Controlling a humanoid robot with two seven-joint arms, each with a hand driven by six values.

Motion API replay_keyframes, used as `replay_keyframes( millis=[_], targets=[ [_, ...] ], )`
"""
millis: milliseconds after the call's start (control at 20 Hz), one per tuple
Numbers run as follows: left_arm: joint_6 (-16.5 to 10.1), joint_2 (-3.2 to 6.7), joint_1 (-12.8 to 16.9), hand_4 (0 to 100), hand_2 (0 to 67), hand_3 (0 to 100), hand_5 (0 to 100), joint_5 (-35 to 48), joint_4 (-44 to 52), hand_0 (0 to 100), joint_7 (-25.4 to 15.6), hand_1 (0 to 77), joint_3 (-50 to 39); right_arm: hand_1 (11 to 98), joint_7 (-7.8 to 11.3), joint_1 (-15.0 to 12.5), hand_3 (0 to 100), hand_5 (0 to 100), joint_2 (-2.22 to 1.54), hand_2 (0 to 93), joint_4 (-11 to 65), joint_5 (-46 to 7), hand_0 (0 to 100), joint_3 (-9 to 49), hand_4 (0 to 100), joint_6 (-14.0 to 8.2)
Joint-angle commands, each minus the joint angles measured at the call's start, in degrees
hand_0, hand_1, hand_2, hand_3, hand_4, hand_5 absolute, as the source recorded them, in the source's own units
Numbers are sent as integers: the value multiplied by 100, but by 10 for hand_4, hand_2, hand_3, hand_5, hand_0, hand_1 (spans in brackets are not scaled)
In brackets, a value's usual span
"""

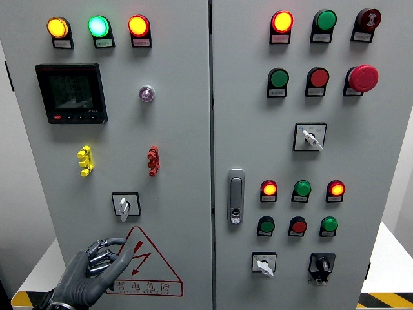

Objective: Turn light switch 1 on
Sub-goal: 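Raise the left hand up toward the black-and-white rotary switch, then close the left hand's fingers around the rotary switch knob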

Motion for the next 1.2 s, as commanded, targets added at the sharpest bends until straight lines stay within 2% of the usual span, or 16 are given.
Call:
replay_keyframes(
  millis=[0,100,200,450,550,750,800,1000,1150],
  targets=[
    [216,0,-166,964,329,768,876,14,0,0,9,578,9,198,0,0,196,104,3,0,-1,0,0,1,194,-8],
    [567,-18,-307,966,335,772,872,153,0,0,192,581,18,197,0,0,196,105,-5,0,-1,0,0,1,194,0],
    [718,-35,-413,973,339,783,875,225,26,0,308,582,18,197,0,0,196,105,3,0,-1,0,0,-7,194,-8],
    [710,-35,-606,988,351,802,890,216,52,0,334,583,18,198,0,0,196,105,-5,0,8,0,0,1,194,-8],
    [710,-35,-659,991,353,808,888,216,61,0,352,583,18,197,0,0,196,105,3,0,-1,0,0,1,194,-8],
    [710,-44,-685,997,358,812,885,216,61,0,519,578,35,197,0,0,197,105,-5,0,-1,0,0,1,194,0],
    [710,-44,-720,997,360,813,884,216,61,0,562,574,35,197,0,0,196,105,3,0,-1,0,0,-7,194,-8],
    [718,-53,-835,1000,371,819,884,225,61,0,633,545,35,198,0,0,196,105,-5,0,-1,0,0,-7,194,-8],
    [727,-53,-852,1000,379,823,886,225,61,0,782,535,44,197,0,0,196,105,3,0,-1,0,0,1,194,0]
  ],
)
